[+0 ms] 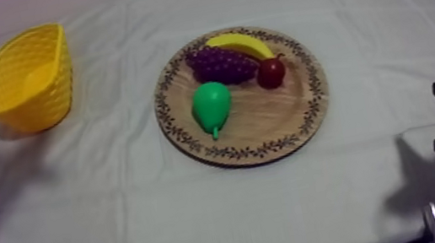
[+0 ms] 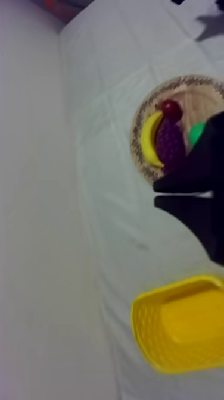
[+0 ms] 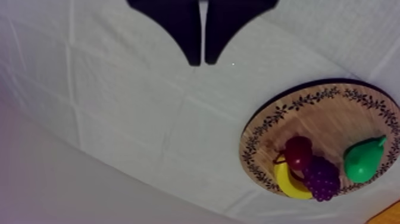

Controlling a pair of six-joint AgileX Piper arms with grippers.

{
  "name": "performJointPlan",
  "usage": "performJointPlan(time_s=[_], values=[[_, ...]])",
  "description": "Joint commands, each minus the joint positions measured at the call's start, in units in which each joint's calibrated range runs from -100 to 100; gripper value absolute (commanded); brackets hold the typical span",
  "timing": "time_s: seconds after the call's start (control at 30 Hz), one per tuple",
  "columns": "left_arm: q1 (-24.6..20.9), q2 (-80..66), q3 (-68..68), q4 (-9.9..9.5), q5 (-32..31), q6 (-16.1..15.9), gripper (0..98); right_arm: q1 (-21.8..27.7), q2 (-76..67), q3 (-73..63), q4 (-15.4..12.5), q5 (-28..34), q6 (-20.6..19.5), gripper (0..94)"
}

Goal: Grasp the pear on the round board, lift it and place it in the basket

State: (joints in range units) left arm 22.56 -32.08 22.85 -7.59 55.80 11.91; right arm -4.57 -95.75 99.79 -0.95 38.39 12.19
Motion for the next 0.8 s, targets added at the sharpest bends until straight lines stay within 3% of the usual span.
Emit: performJointPlan(time_s=[0.0,0.13,0.3,0.5,0.77], values=[[4.2,2.0,-0.5,-0.99,0.8,2.1,0.0,0.0,0.0,0.0,0.0,0.0,0.0,0.5],[9.0,5.6,-1.9,-2.84,3.0,5.2,0.0,0.0,0.0,0.0,0.0,0.0,0.0,0.5],[12.9,11.5,-4.2,-3.80,7.2,9.4,0.0,0.0,0.0,0.0,0.0,0.0,0.0,0.5],[15.0,20.5,-8.1,-4.02,12.3,14.0,0.0,0.0,0.0,0.0,0.0,0.0,0.0,0.5],[15.6,30.3,-11.8,-3.78,13.5,16.8,1.6,0.0,0.0,0.0,0.0,0.0,0.0,0.5]])
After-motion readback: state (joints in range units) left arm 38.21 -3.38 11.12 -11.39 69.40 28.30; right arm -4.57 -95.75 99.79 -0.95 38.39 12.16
